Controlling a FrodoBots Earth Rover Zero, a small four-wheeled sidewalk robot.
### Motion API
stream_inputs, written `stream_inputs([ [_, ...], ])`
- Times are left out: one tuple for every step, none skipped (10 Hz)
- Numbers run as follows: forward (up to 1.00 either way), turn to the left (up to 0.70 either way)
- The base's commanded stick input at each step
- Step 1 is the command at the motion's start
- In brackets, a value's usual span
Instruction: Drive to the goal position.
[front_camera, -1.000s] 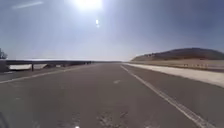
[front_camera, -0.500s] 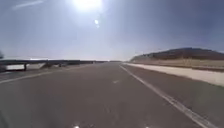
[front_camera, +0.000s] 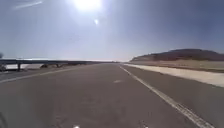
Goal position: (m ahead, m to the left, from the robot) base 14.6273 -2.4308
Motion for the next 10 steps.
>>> stream_inputs([
  [1.0,0.0],
  [1.0,0.0],
  [1.0,0.0],
  [1.0,0.0],
  [1.0,0.0],
  [1.0,0.0],
  [1.0,0.0],
  [1.0,0.0],
  [1.0,0.0],
  [1.0,0.0],
])
